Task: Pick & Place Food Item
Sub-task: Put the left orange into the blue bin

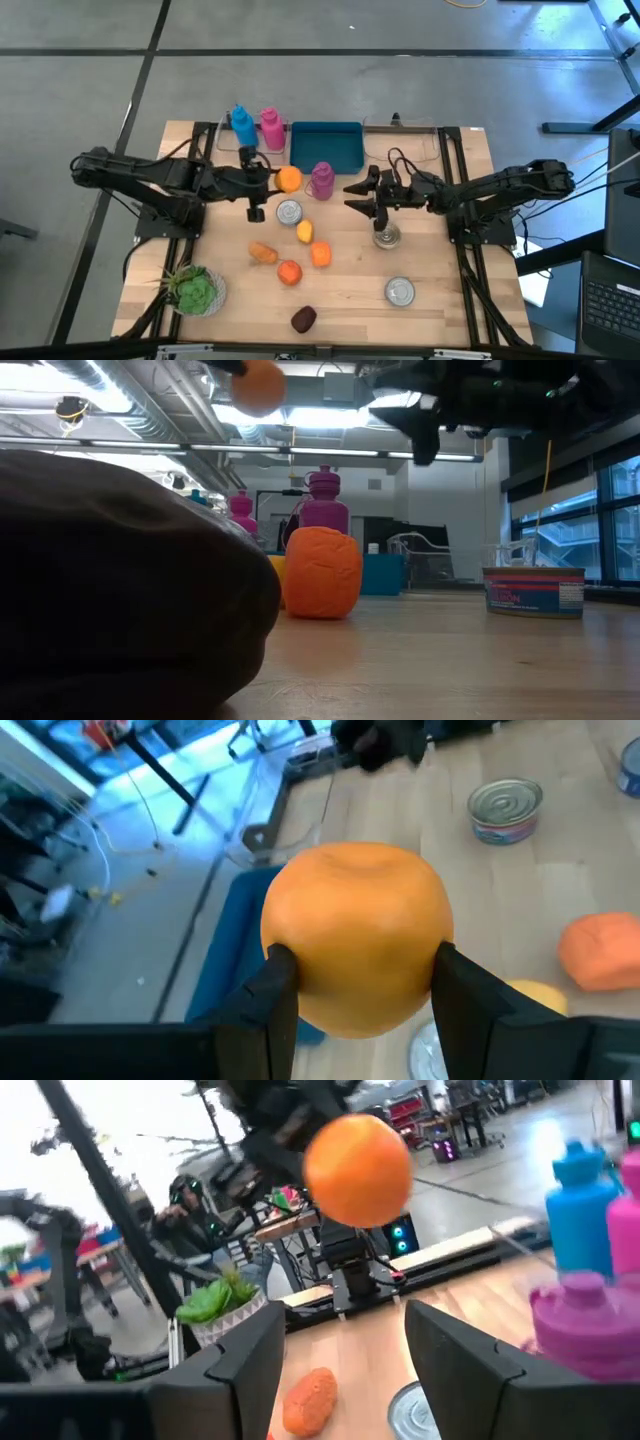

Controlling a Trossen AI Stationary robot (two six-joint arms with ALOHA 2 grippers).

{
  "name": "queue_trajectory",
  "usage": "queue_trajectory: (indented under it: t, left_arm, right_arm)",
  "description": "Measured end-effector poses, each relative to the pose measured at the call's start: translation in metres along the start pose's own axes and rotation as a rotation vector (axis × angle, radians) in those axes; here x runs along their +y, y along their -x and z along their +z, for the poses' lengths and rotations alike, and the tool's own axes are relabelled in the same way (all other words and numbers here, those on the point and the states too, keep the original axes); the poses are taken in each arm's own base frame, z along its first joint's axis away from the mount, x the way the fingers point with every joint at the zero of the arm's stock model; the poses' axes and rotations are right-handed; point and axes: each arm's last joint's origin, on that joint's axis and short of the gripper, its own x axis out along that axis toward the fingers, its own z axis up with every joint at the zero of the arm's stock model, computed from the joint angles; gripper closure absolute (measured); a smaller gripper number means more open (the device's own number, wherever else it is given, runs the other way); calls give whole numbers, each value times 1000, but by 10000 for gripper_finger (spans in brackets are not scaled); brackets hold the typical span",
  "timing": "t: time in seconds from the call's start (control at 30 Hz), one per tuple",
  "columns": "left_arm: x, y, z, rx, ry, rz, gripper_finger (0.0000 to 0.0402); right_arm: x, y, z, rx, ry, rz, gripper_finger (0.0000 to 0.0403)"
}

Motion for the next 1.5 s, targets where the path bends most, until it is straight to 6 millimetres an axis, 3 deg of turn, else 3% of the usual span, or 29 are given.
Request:
queue_trajectory:
  t: [0.13, 0.3, 0.47, 0.6, 0.9, 1.23, 1.5]
  left_arm:
    - [-7, -13, 7, -26, -64, 6, 250]
    - [-12, -22, 14, -72, -107, 3, 249]
    - [-16, -19, 20, -127, -142, -8, 249]
    - [-22, -12, 22, -152, -157, -18, 248]
    - [-34, 0, 26, -183, -217, 21, 249]
    - [-34, 1, 26, -184, -217, 37, 250]
    - [-42, -14, 30, -175, -271, 76, 250]
  right_arm:
    - [-12, -16, -4, 31, -78, -10, 195]
    - [-14, -40, 7, 63, -93, 127, 185]
    - [-8, -61, 24, 99, -87, 270, 149]
    - [-9, -70, 30, 171, -102, 242, 108]
    - [-14, -73, 35, 216, -104, 216, 47]
    - [-12, -74, 48, 63, -62, 204, 39]
    - [-11, -74, 51, 44, -121, 214, 39]
